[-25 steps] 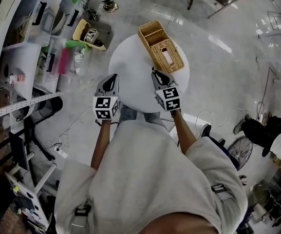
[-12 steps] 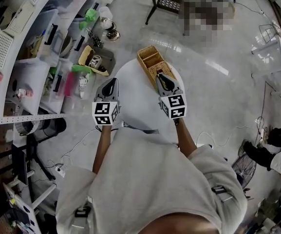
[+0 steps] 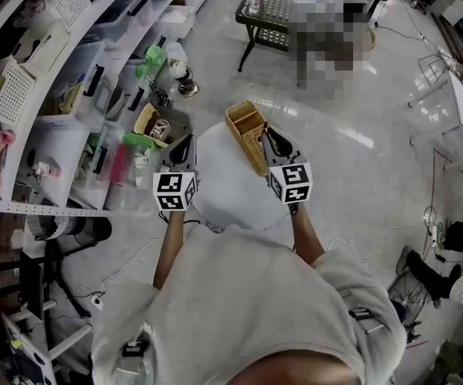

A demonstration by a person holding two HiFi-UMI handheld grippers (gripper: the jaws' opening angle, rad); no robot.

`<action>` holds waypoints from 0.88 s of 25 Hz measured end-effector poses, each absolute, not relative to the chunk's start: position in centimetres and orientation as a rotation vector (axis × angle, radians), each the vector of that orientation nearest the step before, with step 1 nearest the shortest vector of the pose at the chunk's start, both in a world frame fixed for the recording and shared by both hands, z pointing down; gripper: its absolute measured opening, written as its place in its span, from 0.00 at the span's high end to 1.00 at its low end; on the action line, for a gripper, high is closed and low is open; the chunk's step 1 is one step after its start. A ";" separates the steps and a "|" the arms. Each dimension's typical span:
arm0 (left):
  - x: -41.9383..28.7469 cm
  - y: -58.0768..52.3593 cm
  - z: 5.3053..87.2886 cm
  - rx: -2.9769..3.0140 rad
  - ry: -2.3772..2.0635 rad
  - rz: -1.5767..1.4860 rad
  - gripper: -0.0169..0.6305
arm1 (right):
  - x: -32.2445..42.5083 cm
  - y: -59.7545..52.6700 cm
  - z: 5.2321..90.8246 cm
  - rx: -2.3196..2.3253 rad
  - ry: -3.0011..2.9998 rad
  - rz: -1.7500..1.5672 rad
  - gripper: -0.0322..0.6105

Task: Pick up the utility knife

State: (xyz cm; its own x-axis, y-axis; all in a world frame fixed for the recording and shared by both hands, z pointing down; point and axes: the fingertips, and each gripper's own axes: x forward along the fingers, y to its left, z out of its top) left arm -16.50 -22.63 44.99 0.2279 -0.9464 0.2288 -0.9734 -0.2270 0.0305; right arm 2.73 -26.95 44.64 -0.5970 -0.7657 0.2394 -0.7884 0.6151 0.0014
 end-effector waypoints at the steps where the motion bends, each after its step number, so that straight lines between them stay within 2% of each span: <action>1: -16.5 -22.7 44.8 2.330 -1.840 0.240 0.94 | 2.9 -27.1 44.4 1.294 -2.627 0.149 0.84; 22: -16.0 -22.5 44.0 2.356 -1.846 0.235 0.94 | 3.8 -27.0 44.4 1.346 -2.606 0.147 0.84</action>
State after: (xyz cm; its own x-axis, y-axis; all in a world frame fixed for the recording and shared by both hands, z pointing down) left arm -16.05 -22.50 44.00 0.2357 -0.9494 0.2078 -0.9711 -0.2382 0.0131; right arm 3.81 -27.00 44.38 -0.5634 -0.7948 0.2255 -0.8151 0.5793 0.0052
